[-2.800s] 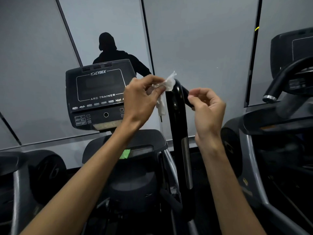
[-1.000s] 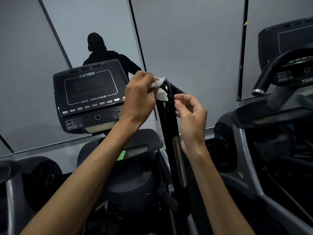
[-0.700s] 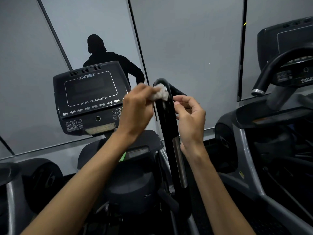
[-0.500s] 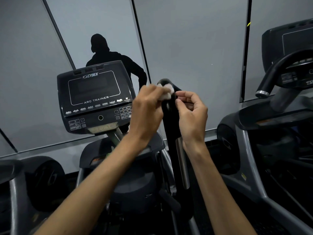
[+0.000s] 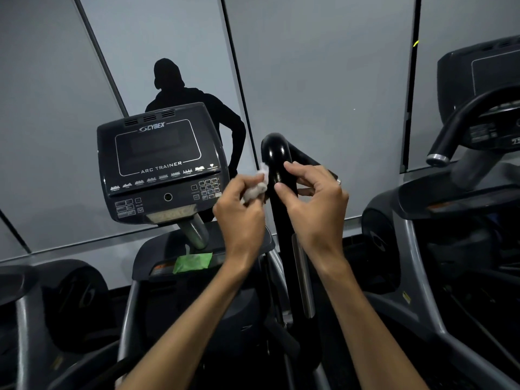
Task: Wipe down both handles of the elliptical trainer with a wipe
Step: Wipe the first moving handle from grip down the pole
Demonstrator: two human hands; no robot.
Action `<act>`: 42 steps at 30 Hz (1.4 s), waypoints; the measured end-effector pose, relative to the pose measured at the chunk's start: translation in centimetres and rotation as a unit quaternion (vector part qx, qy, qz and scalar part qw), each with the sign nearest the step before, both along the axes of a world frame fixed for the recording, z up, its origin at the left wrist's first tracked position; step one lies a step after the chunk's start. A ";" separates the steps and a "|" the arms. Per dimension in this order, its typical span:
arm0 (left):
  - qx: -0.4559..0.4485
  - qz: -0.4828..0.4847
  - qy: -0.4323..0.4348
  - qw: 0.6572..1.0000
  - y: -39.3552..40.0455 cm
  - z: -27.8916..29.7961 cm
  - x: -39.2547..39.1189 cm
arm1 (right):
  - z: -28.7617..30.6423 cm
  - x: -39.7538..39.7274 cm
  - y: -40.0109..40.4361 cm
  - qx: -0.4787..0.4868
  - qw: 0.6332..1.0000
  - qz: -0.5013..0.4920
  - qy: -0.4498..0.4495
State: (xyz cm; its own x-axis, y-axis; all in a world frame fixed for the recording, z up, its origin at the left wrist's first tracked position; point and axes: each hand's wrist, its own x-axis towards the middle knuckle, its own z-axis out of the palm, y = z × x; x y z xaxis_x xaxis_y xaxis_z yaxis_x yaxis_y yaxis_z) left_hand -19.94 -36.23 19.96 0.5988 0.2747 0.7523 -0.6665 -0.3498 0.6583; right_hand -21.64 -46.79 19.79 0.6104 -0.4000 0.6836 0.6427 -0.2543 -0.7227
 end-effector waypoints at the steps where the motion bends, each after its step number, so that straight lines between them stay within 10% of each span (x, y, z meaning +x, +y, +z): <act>1: -0.004 -0.017 0.007 1.000 0.2 -0.5 -0.4 | 0.0 -0.1 0.3 0.000 1.000 -0.017 -0.007; 10: -0.057 -0.060 0.089 0.993 -0.1 7.7 7.7 | -0.5 0.3 0.9 -0.024 0.997 -0.069 -0.039; 25: -0.227 -0.207 0.210 0.928 0.2 4.3 3.2 | -0.7 0.2 1.0 -0.003 0.998 -0.052 -0.045; 42: -0.059 -0.318 0.306 0.895 2.7 0.6 2.6 | -1.1 -0.1 1.0 0.117 0.992 0.056 0.008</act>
State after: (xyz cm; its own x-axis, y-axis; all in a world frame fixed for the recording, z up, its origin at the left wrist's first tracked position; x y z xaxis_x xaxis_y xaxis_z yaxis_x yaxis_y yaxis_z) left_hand -17.32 -33.56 20.54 0.9526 -0.2119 0.2181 -0.2082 0.0681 0.9757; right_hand -21.72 -45.77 18.69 0.6700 -0.4758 0.5699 0.6452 -0.0065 -0.7640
